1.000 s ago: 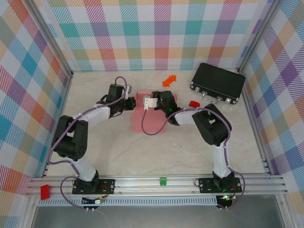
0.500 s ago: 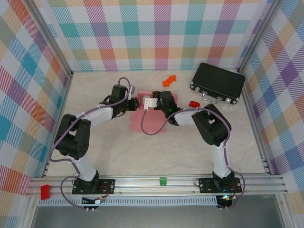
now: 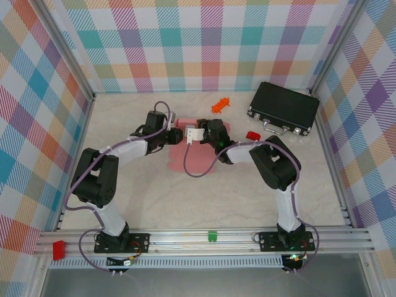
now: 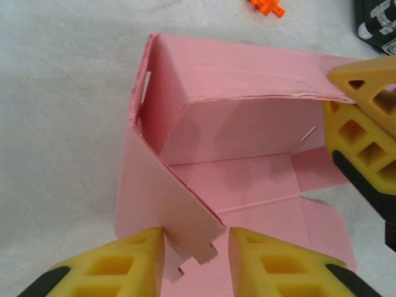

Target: Fold the paper box

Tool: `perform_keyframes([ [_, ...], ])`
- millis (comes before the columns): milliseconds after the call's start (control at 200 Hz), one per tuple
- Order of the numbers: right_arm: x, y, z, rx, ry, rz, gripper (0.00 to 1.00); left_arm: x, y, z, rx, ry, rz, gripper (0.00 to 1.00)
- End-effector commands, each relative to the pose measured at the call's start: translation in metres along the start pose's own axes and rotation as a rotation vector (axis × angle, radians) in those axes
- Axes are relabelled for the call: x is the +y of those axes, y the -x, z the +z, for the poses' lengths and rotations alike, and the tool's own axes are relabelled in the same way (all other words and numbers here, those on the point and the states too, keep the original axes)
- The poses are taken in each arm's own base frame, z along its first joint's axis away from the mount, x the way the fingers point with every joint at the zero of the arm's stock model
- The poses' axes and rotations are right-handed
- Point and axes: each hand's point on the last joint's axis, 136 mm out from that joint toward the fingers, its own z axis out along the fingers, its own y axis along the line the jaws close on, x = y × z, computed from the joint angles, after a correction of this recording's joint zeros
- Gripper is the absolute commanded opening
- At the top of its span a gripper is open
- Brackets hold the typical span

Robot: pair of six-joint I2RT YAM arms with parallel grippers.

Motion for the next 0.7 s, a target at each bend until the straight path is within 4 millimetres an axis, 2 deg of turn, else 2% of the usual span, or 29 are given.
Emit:
perform_keyframes([
  [0,0.011,0.008,0.0,-0.044,0.015,-0.002,0.09,0.002,0.007,-0.016,-0.025,-0.007,-0.005,0.38],
  [190,0.011,0.01,0.001,-0.051,0.01,-0.009,0.09,-0.003,0.019,-0.043,-0.089,-0.017,0.027,0.59],
  [390,0.012,0.01,0.002,-0.05,0.01,-0.011,0.09,0.005,0.039,-0.082,-0.205,0.031,0.03,0.72],
  [465,0.011,0.009,0.002,-0.047,0.008,-0.012,0.09,0.023,0.048,-0.093,-0.249,0.109,-0.014,0.76],
  [545,0.011,0.009,0.002,-0.048,0.006,-0.013,0.09,0.051,0.055,-0.1,-0.273,0.222,-0.093,0.77],
  [695,0.011,0.009,0.002,-0.046,0.005,-0.014,0.09,0.094,0.052,-0.093,-0.216,0.358,-0.227,0.73],
])
